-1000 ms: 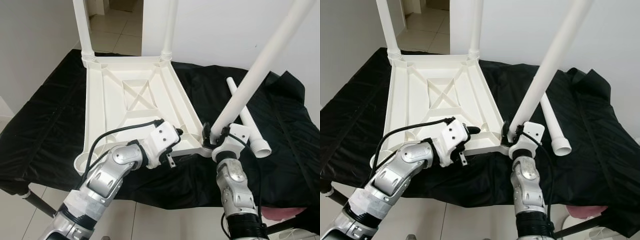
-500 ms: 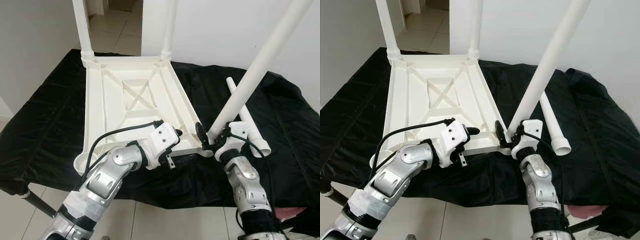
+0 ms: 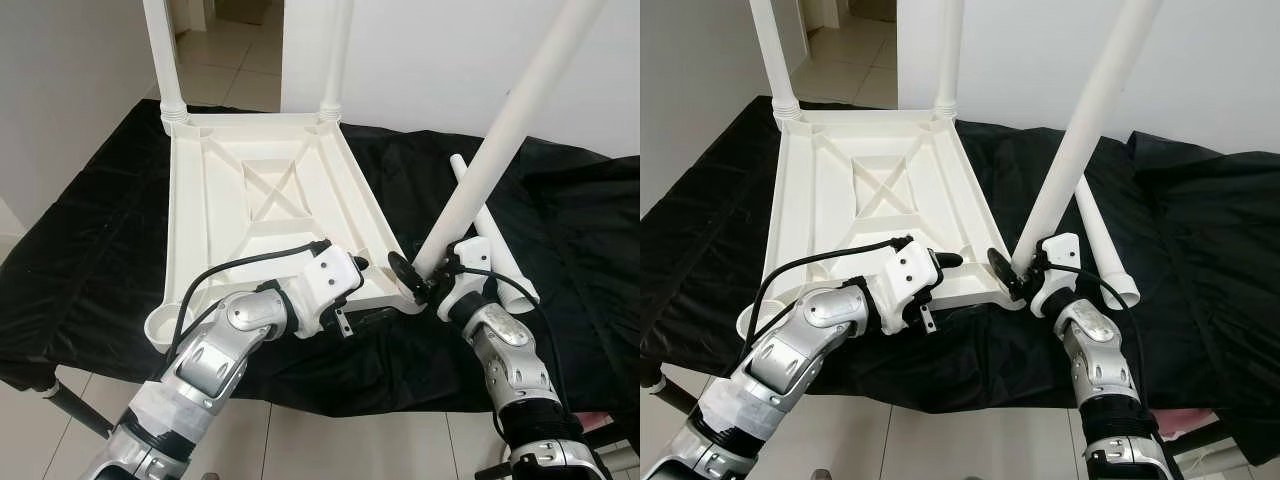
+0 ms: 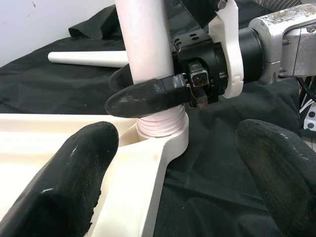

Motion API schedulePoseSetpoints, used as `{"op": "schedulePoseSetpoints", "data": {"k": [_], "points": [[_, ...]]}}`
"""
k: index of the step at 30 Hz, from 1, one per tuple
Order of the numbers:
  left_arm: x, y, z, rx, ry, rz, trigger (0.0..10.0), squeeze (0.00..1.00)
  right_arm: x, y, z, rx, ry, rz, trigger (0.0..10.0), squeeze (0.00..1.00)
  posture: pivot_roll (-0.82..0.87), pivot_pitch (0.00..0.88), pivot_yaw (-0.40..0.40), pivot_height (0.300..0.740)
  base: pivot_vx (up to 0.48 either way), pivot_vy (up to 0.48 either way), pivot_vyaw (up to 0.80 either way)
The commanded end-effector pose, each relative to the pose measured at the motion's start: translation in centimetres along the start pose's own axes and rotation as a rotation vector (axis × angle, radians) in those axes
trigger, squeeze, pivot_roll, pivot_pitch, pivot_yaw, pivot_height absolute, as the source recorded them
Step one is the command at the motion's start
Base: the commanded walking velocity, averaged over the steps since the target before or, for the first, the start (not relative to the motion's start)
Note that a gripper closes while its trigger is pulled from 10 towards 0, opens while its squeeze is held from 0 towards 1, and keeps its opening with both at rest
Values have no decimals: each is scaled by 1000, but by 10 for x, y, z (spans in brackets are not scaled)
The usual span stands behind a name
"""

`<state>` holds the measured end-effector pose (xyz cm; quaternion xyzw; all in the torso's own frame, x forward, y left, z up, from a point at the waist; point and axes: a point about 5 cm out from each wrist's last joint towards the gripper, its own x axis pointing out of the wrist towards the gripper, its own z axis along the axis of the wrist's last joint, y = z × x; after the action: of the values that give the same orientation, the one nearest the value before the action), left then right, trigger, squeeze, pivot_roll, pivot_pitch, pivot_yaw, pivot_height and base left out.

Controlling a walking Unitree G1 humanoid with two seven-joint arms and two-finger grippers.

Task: Building children table

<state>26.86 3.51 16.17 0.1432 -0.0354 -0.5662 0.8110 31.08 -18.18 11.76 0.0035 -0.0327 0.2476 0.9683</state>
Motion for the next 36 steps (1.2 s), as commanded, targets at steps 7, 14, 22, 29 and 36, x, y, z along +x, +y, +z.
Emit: {"op": "schedulePoseSetpoints", "data": {"k": [7, 14, 22, 29, 36], "points": [[1, 3, 0, 11, 6, -14, 10000, 0, -4, 3, -11, 52, 18, -6, 0, 0, 28, 0, -73, 740, 0, 0, 0], [2, 6, -1, 11, 5, 10, 10000, 0, -1, 1, -15, 24, 50, -148, 10000, 0, 34, 0, -82, 740, 0, 0, 0], [1, 7, -5, 0, 10, 18, 10000, 0, -1, -1, -15, 92, 46, -358, 10000, 0, 40, 0, -77, 740, 0, 0, 0], [1, 9, -6, 1, 10, 24, 10000, 0, -1, 12, -20, 120, 49, -549, 10000, 0, 34, 0, -74, 740, 0, 0, 0], [5, 9, -4, 0, -3, 17, 10000, 0, 6, 32, -21, 151, 62, -718, 10000, 0, 25, 0, -65, 740, 0, 0, 0]]}}
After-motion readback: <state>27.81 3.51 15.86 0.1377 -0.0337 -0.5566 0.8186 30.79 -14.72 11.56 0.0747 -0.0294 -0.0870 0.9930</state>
